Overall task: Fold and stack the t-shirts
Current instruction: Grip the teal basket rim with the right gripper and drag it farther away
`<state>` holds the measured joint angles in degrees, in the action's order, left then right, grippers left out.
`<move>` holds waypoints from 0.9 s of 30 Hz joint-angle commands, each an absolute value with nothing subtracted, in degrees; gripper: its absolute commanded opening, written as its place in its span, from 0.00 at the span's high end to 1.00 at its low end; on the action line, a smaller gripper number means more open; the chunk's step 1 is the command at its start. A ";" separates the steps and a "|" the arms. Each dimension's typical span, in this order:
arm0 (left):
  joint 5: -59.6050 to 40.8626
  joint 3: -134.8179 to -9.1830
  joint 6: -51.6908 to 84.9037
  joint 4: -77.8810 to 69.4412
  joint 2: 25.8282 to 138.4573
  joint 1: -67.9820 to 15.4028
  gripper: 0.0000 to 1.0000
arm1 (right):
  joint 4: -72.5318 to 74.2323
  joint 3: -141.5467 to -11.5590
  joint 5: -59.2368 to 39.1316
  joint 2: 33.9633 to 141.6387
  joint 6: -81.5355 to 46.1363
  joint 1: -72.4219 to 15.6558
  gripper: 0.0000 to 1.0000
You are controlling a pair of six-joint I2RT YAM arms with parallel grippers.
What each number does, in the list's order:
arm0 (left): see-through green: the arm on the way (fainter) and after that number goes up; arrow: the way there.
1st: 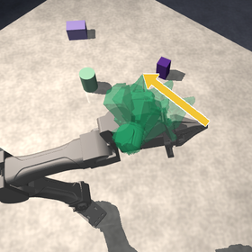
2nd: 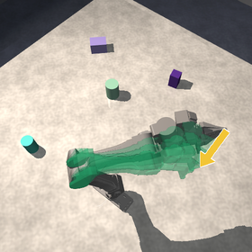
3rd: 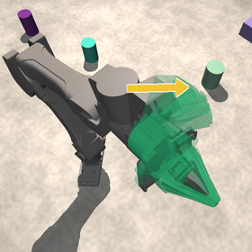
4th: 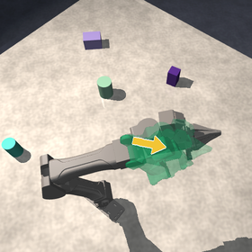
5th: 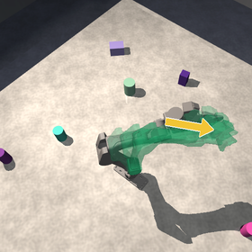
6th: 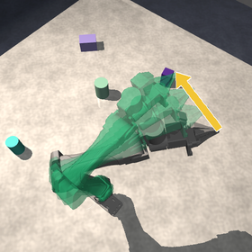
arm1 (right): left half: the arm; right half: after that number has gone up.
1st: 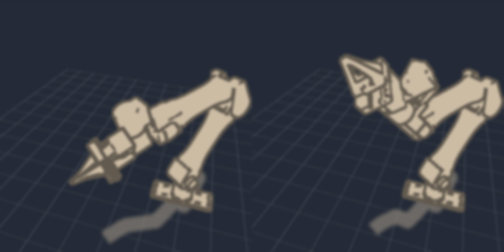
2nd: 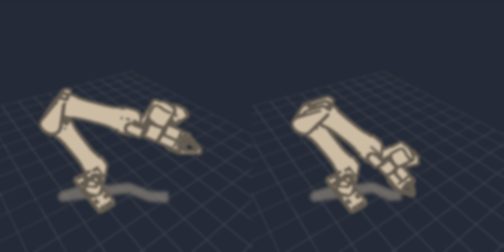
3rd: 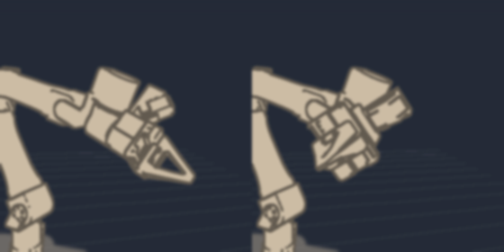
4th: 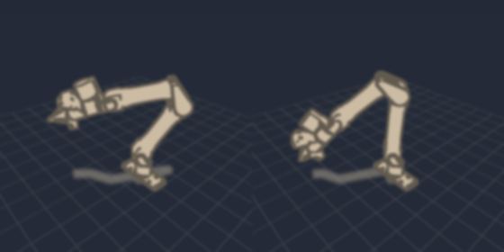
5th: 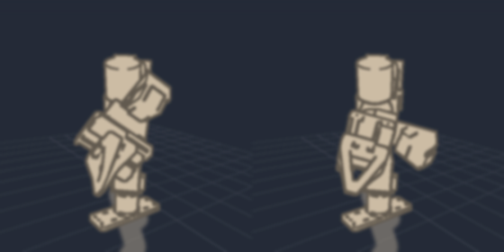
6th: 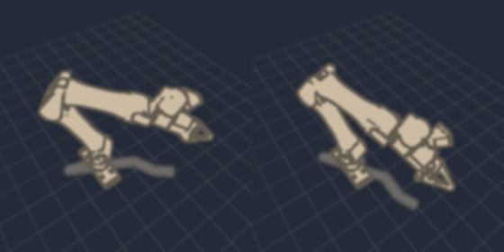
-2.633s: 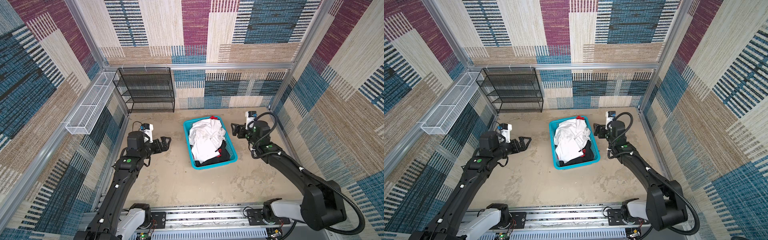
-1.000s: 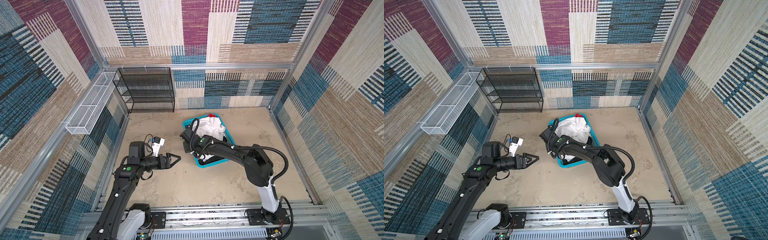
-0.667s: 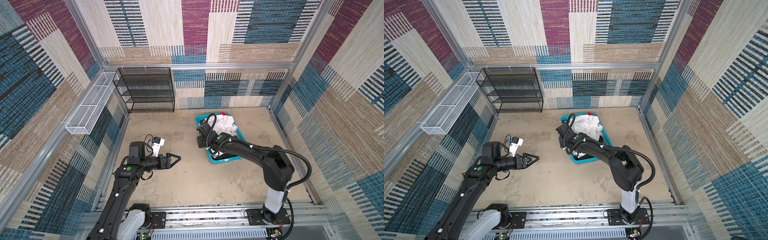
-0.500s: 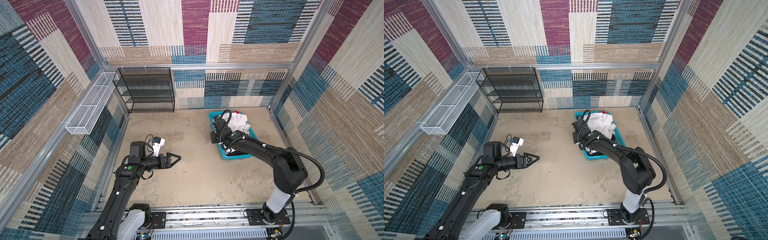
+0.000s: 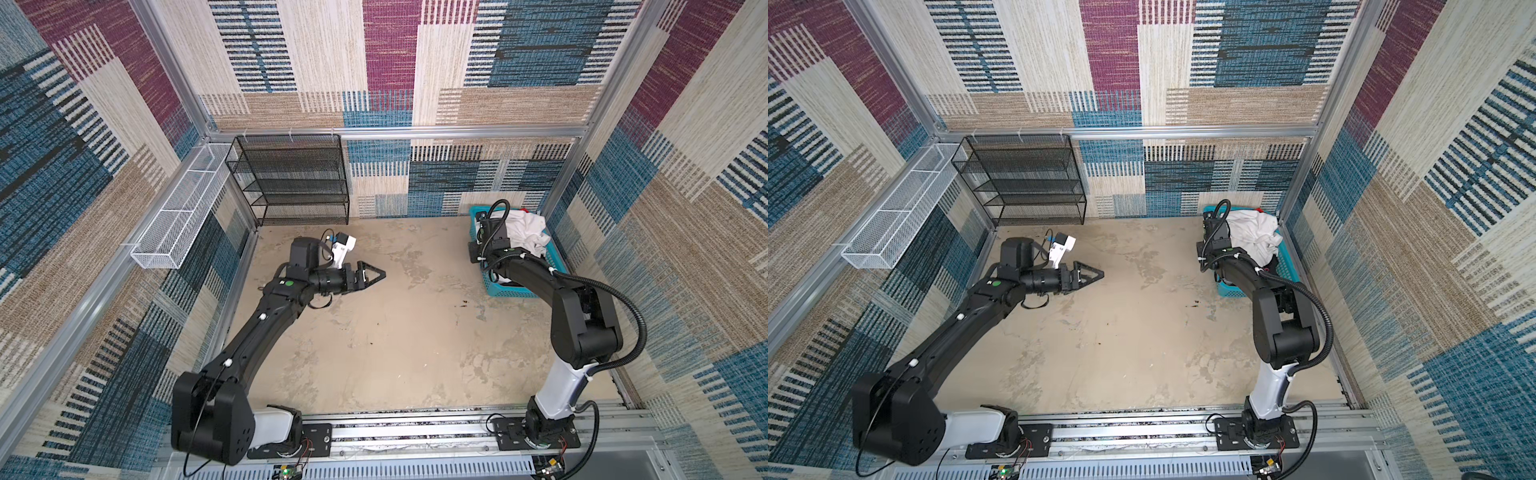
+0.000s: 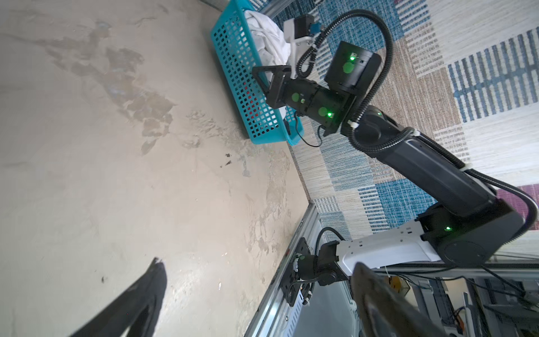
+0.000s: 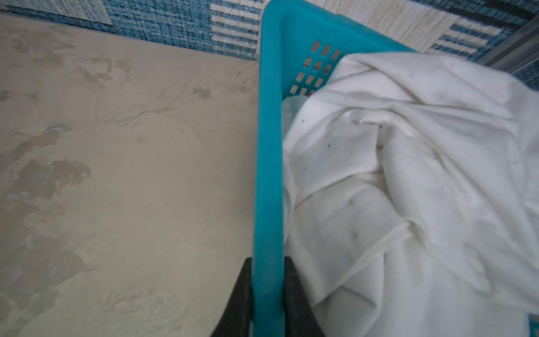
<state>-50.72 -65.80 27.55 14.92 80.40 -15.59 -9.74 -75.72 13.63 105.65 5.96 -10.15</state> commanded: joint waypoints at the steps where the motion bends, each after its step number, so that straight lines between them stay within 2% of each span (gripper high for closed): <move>1: -48.45 -75.16 23.40 16.87 87.19 -18.22 0.01 | -3.25 -79.90 14.60 109.08 11.28 -8.48 1.00; 5: -46.87 -82.54 20.53 15.92 93.92 -19.09 0.01 | -2.18 -83.17 14.96 112.58 14.80 -7.40 1.00; 9: -46.26 -82.89 15.92 15.22 96.88 -19.14 0.01 | -0.19 -84.58 14.91 115.59 19.30 -7.05 1.00; 18: -46.75 -78.27 17.75 12.08 96.01 -19.05 0.01 | 1.88 -86.73 10.40 120.10 24.04 -6.33 1.00; 27: -47.55 -78.67 18.72 12.39 96.68 -18.90 0.01 | 1.44 -87.54 11.53 121.83 25.32 -4.97 0.98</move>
